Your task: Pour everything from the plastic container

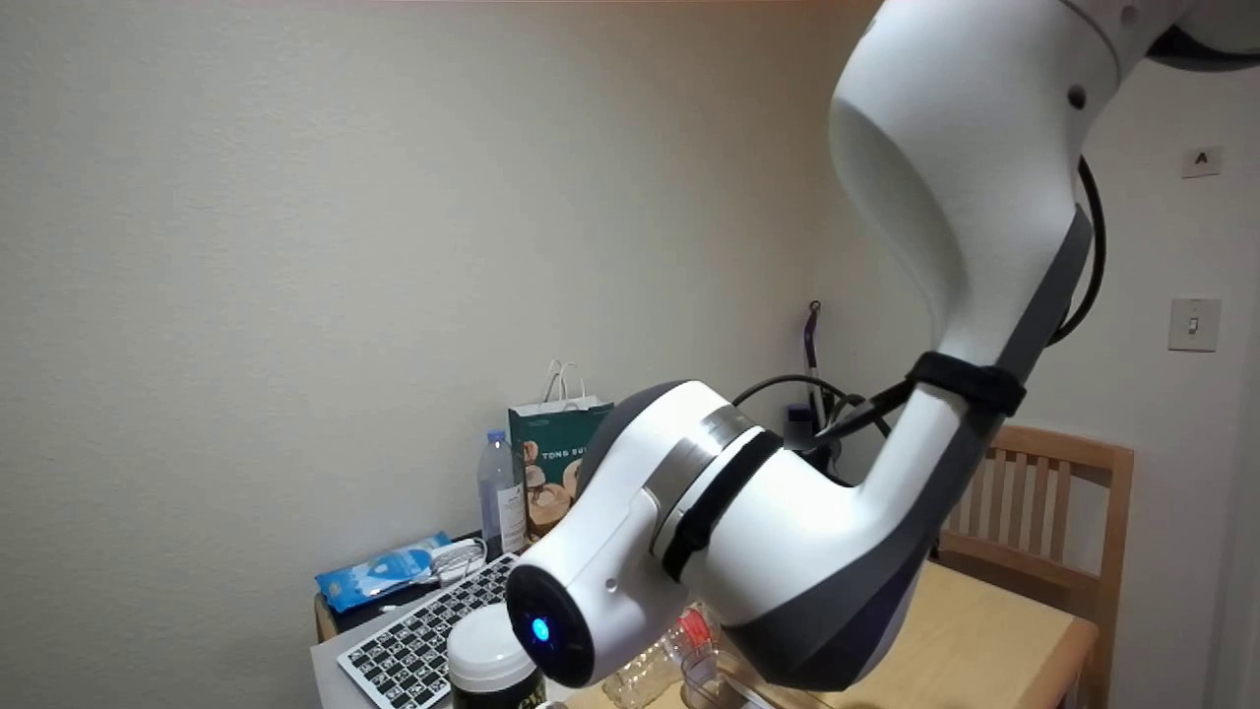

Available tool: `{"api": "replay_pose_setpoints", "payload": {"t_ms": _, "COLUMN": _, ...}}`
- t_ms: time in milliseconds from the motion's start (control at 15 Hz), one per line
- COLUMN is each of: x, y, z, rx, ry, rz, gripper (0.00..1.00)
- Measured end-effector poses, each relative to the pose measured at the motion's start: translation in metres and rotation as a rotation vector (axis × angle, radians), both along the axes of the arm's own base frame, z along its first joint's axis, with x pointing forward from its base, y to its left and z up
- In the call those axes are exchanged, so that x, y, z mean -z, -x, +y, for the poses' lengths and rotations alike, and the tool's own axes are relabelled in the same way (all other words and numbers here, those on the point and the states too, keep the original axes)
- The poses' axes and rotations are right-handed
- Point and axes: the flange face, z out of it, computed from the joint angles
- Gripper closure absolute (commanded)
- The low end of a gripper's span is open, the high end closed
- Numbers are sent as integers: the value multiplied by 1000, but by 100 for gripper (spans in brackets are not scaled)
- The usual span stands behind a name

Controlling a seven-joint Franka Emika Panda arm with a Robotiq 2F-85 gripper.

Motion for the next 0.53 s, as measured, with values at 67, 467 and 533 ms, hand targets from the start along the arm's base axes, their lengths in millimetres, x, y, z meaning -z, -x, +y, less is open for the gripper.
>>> {"api": "replay_pose_setpoints", "payload": {"t_ms": 67, "x": 2, "y": 1, "z": 0, "rx": 3, "ry": -5, "rz": -18, "gripper": 98}}
{"api": "replay_pose_setpoints", "payload": {"t_ms": 467, "x": 10, "y": 4, "z": -2, "rx": 24, "ry": -5, "rz": -154, "gripper": 98}}
{"api": "replay_pose_setpoints", "payload": {"t_ms": 533, "x": 11, "y": 4, "z": -2, "rx": 23, "ry": -1, "rz": -172, "gripper": 98}}
